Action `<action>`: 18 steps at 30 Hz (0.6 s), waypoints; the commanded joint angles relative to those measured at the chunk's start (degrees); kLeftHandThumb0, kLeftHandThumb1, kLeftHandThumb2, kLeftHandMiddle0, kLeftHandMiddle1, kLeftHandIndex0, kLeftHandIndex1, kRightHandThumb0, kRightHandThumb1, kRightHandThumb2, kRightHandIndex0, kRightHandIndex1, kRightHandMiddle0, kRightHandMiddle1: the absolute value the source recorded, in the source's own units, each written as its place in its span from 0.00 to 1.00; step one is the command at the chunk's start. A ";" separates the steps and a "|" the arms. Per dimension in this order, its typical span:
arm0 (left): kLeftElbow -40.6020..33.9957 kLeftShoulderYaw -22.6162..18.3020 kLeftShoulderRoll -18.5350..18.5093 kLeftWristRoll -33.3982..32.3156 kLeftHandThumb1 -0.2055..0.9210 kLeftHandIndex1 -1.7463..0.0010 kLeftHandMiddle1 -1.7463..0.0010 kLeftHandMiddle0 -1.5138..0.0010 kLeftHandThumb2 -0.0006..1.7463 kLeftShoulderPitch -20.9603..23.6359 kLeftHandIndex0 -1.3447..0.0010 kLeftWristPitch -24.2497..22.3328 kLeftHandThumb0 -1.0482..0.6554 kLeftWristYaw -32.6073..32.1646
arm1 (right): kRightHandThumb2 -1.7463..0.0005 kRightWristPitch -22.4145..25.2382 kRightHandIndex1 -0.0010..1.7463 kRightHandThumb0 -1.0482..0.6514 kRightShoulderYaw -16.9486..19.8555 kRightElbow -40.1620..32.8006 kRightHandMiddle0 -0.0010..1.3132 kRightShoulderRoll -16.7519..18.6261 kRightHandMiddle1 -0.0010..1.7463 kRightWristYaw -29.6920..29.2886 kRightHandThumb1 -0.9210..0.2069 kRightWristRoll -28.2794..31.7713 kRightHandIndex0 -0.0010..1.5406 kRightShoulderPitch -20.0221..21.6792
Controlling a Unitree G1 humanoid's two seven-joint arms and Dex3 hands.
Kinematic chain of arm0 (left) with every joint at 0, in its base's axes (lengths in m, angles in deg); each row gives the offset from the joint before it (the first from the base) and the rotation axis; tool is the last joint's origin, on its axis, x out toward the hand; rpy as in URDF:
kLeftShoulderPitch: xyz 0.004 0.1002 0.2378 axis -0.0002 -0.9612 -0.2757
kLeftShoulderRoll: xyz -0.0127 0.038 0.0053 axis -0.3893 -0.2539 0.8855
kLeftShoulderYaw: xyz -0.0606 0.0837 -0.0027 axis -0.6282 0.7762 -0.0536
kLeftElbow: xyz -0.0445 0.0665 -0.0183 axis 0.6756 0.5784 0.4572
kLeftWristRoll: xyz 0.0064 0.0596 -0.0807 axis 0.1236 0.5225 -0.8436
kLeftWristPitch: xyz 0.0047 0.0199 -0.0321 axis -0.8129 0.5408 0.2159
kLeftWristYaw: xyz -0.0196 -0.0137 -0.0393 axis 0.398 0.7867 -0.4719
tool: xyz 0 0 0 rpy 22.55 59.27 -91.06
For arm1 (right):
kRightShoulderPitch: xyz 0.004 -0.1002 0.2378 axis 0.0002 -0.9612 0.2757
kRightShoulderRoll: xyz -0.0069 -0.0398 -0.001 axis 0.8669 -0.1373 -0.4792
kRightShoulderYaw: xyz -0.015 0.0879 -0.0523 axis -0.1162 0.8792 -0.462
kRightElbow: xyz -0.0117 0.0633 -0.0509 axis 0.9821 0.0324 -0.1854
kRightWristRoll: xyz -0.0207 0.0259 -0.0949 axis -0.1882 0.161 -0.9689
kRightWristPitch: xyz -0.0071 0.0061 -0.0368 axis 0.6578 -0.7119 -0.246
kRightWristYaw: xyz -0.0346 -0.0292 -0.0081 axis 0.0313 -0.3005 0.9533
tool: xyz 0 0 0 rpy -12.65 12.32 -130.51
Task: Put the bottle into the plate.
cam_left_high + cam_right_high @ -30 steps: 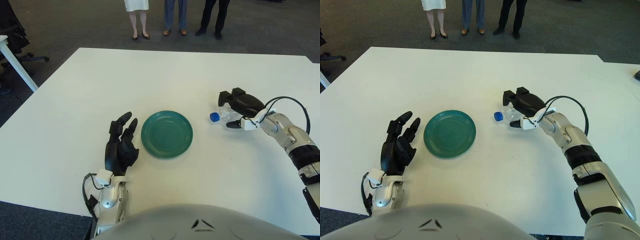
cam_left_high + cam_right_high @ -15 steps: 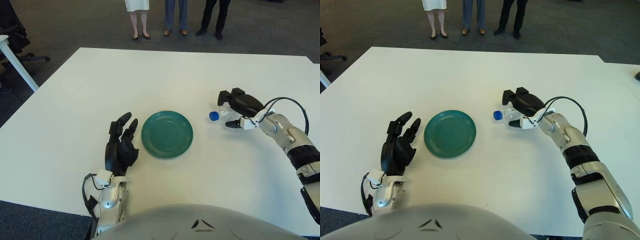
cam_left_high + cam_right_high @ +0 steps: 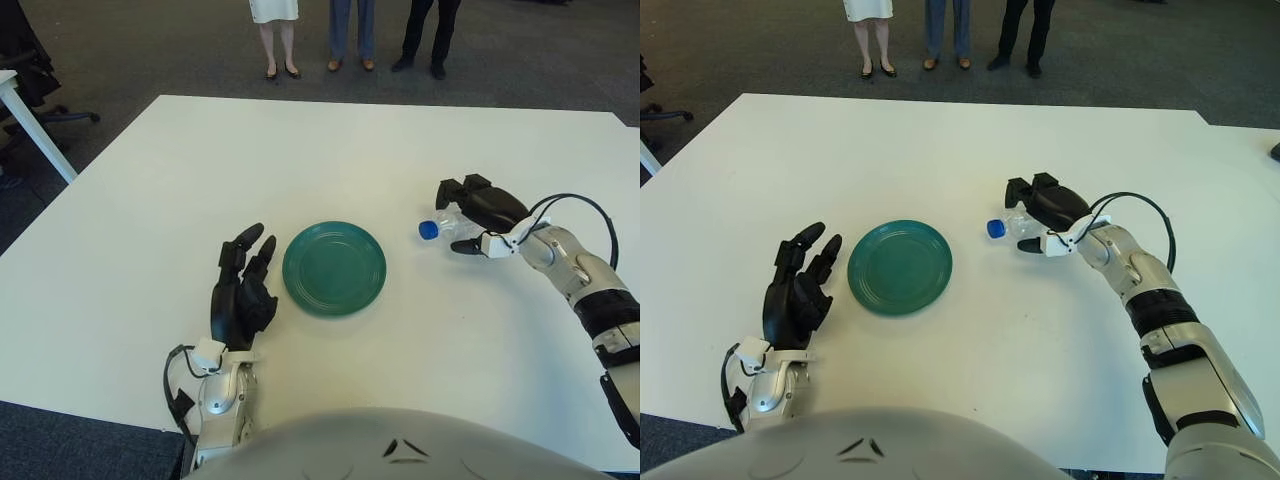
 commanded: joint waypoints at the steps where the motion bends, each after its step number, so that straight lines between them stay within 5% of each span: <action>1: 0.56 -0.20 -0.56 0.06 1.00 0.46 0.97 0.62 0.50 0.54 0.85 0.75 0.12 0.71 | 0.27 -0.64 1.00 0.34 0.80 -1.43 0.45 -0.09 1.00 0.15 0.51 1.05 0.77 1.47; 18: 1.87 -1.17 -0.92 1.24 1.00 0.46 0.98 0.62 0.53 1.47 0.86 1.10 0.11 0.70 | 0.27 1.71 1.00 0.34 2.76 -9.76 0.45 -0.18 1.00 2.50 0.51 1.80 0.79 1.49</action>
